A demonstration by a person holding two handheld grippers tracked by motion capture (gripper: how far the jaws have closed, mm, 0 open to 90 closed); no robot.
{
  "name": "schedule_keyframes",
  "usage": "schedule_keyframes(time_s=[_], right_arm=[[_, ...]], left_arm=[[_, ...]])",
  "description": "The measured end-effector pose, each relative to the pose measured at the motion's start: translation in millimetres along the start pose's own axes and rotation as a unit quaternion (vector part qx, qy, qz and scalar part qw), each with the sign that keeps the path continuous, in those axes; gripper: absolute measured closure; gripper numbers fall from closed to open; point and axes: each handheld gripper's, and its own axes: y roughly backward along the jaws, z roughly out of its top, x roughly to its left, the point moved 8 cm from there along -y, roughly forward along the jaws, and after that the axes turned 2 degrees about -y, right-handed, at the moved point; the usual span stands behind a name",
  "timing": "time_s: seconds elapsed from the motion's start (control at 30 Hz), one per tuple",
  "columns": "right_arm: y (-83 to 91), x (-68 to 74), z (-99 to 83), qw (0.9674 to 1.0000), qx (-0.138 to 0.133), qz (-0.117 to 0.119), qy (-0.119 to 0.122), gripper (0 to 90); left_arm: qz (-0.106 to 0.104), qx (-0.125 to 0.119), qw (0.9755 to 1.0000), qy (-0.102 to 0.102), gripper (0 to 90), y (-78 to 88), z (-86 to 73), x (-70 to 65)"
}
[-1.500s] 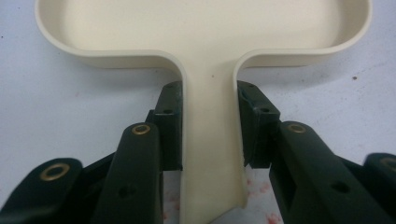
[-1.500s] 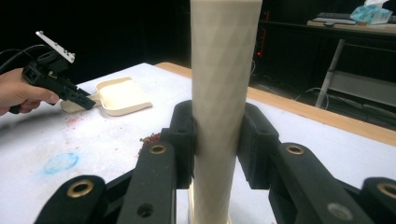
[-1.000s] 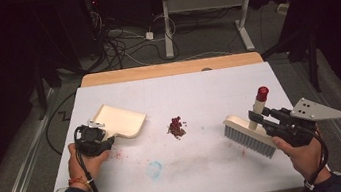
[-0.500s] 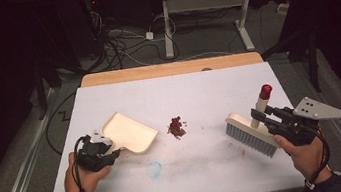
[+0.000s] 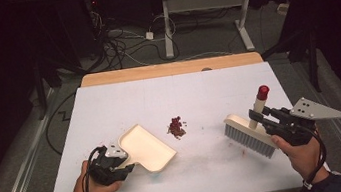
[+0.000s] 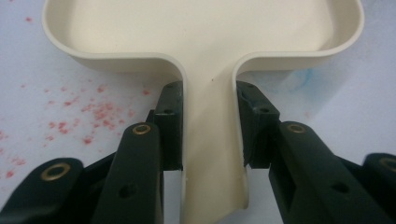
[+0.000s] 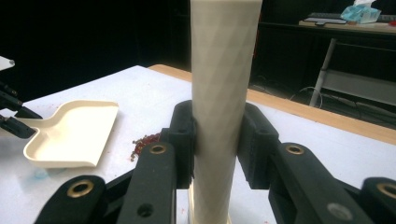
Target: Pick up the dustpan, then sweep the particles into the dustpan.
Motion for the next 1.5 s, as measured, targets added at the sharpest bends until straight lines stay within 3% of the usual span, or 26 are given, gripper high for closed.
schedule_keyframes(time_s=[0.23, 0.73, 1.5], right_arm=[[-2.4, -1.8, -2.4, 1.0000, 0.003, -0.001, -0.002, 70.3], [-6.2, -6.7, -5.6, 0.9998, 0.003, -0.007, -0.017, 70.3], [-12.1, -7.3, -8.5, 0.9998, 0.009, -0.003, -0.019, 70.4]], left_arm=[[-0.009, 0.015, 0.9998, -0.002, 64.2, -11.0, -1.6, -2.7], [0.000, 0.023, 0.9996, -0.018, 64.2, -16.4, 2.2, -3.7], [-0.004, 0.031, 0.9994, -0.018, 64.2, -21.1, -1.6, -2.5]])
